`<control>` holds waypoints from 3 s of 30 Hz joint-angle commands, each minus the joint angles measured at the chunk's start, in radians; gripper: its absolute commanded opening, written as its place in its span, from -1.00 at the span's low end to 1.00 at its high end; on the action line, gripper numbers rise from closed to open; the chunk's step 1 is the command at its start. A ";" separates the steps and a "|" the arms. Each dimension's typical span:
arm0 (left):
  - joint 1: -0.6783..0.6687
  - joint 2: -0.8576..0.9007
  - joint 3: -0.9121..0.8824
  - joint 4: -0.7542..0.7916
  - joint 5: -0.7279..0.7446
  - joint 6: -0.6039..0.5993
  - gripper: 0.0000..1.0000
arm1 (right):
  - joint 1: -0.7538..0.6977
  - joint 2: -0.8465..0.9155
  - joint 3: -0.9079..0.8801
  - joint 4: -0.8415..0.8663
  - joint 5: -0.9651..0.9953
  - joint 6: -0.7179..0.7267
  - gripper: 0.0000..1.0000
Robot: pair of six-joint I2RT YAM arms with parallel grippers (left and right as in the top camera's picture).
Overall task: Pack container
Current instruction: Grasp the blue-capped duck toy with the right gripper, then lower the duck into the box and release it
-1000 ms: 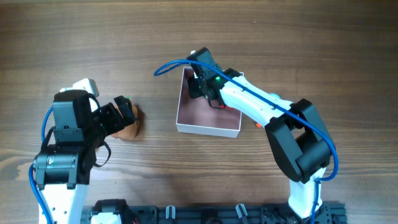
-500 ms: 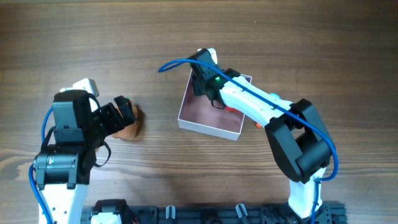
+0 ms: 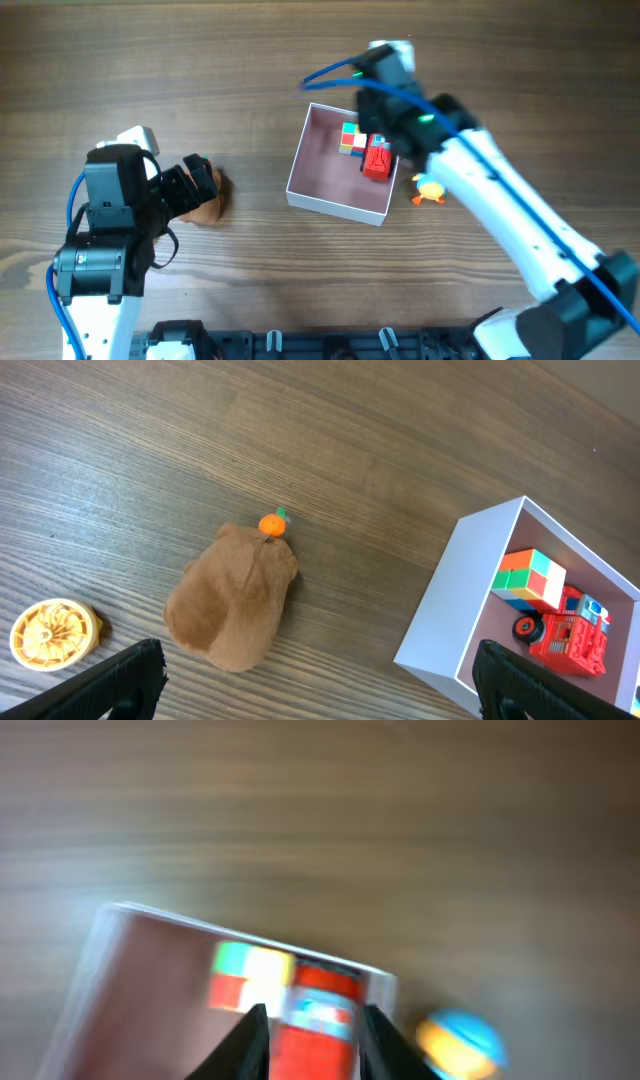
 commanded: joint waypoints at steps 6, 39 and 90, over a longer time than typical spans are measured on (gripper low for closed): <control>0.007 -0.002 0.021 0.000 -0.006 0.009 1.00 | -0.179 0.187 -0.066 -0.094 -0.113 0.124 -0.48; 0.007 -0.002 0.021 -0.008 -0.006 0.009 1.00 | -0.365 0.023 -0.084 -0.239 -0.195 0.165 1.00; 0.007 -0.002 0.021 -0.008 -0.006 0.008 1.00 | 0.176 0.194 -0.060 0.397 -0.359 0.099 -0.91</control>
